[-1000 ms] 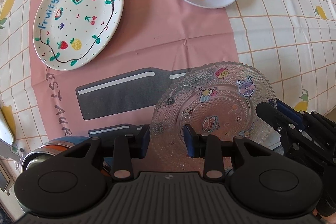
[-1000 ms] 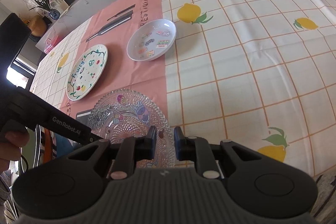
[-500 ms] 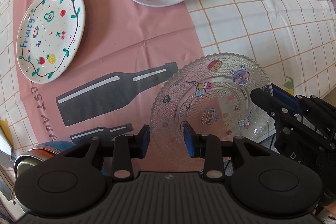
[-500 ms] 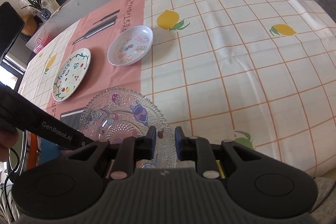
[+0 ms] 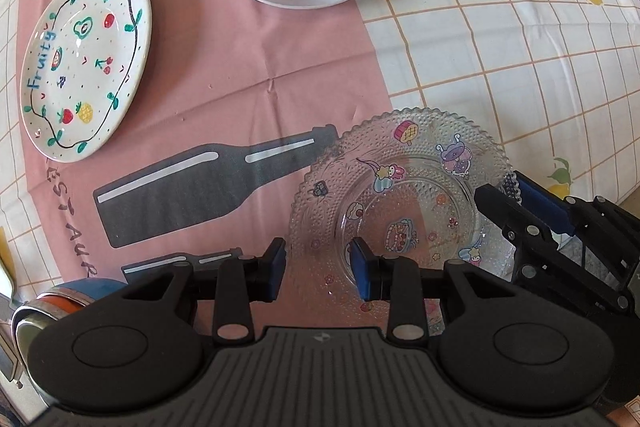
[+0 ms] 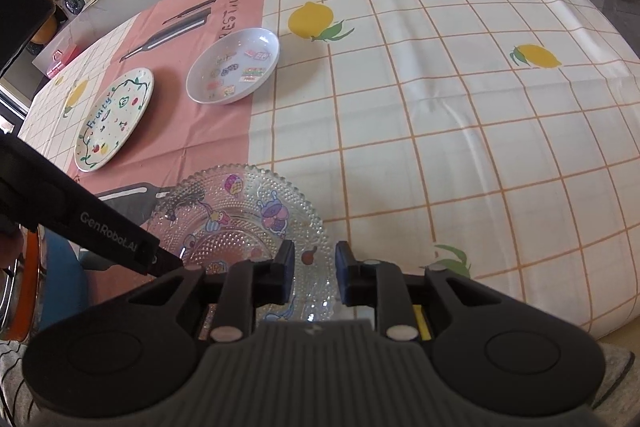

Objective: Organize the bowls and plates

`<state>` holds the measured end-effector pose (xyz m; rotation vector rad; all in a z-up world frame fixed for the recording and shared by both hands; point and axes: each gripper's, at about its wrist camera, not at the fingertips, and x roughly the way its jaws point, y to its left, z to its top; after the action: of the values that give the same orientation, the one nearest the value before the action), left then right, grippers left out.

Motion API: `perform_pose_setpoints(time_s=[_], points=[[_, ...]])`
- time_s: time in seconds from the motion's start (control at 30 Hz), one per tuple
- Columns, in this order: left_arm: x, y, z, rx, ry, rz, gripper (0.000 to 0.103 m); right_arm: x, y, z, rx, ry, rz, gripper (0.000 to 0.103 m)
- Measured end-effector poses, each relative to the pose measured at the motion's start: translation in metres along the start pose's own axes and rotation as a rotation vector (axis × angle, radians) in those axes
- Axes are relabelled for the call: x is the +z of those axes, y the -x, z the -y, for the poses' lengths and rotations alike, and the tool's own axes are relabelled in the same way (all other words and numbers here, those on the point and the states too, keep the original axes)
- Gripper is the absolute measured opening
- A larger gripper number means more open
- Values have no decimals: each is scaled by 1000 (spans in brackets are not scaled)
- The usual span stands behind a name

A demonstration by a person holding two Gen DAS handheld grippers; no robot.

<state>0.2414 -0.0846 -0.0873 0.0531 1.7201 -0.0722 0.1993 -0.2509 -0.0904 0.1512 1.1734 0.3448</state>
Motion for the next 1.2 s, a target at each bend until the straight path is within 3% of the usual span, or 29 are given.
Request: perform_pose_setpoints(time_s=[0.53,0.83,0.93,0.97,1.2], points=[[-6,3,0,24,-5,84,40,-2,-1,-10,-27,41,11,20],[-16,14,12,59,-47,178,55,-2,1,-16,-46,61,29,23],[-24,27,12,33,-35,236,67,-1,1,-17,-53,65,37,24],[-28,33,12,26,-32,271,72,-1,0,-18,-58,65,39,25],[-53,70,5,27,-34,419,77,3,5,-18,-66,59,74,46]])
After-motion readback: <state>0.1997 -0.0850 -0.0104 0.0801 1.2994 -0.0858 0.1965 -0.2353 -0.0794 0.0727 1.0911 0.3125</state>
